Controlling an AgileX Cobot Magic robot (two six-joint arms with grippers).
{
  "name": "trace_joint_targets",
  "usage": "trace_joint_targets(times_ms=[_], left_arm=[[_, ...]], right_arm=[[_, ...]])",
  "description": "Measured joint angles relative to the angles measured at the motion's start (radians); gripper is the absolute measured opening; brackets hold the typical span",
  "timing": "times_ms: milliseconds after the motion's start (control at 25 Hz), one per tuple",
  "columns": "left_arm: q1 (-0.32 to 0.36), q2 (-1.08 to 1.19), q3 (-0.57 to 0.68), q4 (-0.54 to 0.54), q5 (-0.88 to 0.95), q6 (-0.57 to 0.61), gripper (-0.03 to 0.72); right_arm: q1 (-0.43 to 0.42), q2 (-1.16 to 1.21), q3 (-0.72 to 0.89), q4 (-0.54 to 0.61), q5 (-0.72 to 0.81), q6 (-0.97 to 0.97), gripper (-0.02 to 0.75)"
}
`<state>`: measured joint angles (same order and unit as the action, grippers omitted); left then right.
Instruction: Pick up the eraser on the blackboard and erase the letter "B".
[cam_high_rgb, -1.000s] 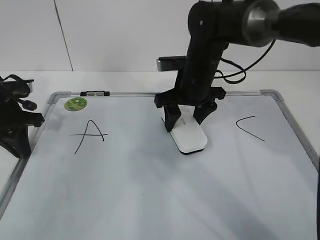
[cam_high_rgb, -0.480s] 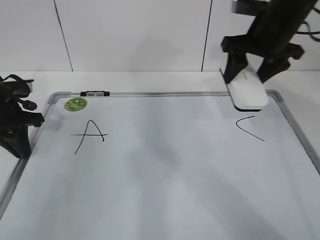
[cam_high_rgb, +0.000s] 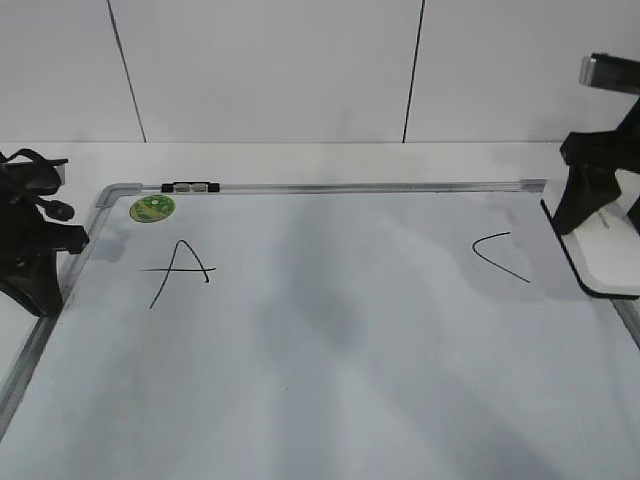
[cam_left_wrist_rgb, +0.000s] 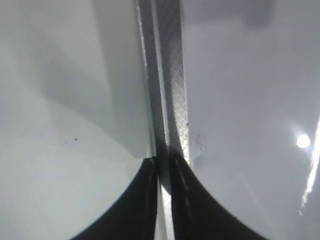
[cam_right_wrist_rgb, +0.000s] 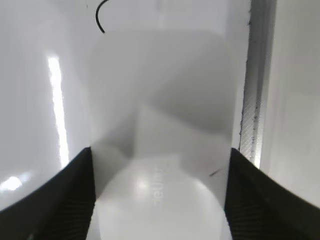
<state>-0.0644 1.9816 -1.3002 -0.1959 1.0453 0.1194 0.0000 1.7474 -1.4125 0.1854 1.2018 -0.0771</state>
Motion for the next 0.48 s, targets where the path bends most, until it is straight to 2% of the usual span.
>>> trace_joint_targets(times_ms=[240,480], left_arm=[[0.000,0.000,0.000,-0.004,0.000,0.000,0.044],[0.000,0.000,0.000,-0.006,0.000,0.000,0.044]], right_arm=[[0.000,0.008,0.128,-0.016,-0.069,-0.022,0.526],[-0.005,0.053,0.141,-0.026,-0.132,-0.039,0.526]])
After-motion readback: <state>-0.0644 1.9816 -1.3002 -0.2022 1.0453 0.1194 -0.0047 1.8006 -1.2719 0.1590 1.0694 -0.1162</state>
